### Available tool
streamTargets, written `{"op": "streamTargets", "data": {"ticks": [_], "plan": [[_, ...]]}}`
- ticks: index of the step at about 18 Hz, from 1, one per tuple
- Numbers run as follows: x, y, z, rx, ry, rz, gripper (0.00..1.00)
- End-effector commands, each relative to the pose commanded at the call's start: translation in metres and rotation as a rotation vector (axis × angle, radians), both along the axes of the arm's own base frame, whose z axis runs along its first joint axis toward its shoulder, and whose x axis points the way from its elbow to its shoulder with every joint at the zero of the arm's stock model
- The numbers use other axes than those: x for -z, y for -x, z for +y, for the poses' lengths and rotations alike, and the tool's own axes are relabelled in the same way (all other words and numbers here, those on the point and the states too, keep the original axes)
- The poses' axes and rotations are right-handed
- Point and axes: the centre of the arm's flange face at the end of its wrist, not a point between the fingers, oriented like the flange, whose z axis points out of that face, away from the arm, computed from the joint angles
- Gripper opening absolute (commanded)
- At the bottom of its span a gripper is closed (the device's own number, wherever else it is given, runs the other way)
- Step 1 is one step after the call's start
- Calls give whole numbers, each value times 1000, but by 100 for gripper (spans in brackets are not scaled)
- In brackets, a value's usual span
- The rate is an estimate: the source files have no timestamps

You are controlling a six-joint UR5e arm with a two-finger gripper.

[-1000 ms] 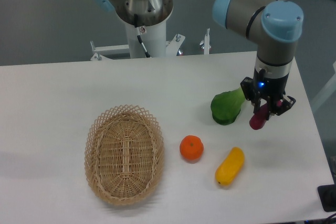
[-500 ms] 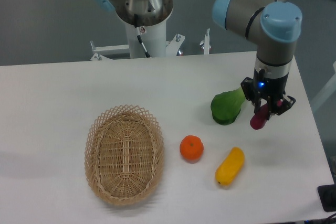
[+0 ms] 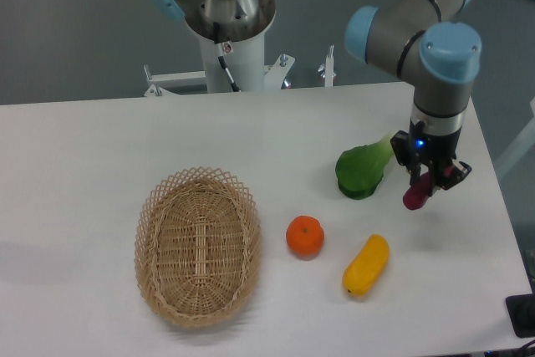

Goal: Place the sweet potato on the table
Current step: 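Lower the held sweet potato onto the table beside the bok choy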

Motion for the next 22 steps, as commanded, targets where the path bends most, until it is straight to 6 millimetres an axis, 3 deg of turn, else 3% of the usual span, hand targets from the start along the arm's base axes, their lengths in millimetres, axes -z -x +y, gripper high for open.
{"op": "streamTargets", "data": {"ticks": [2,6,13,14,15,16,17,18,19,22], "plan": [[25,3,1,-2,9,-21,32],[46,0,1,-9,16,-53,32],[52,3,8,-2,16,-57,34],[51,4,8,-2,16,-56,37],[52,4,8,-2,18,-56,48],[52,3,9,-2,17,-57,63],[50,4,9,-1,14,-51,85],[49,4,9,-1,13,-50,95],[48,4,9,-2,14,-48,100],[29,7,12,-1,2,-17,100]]}}
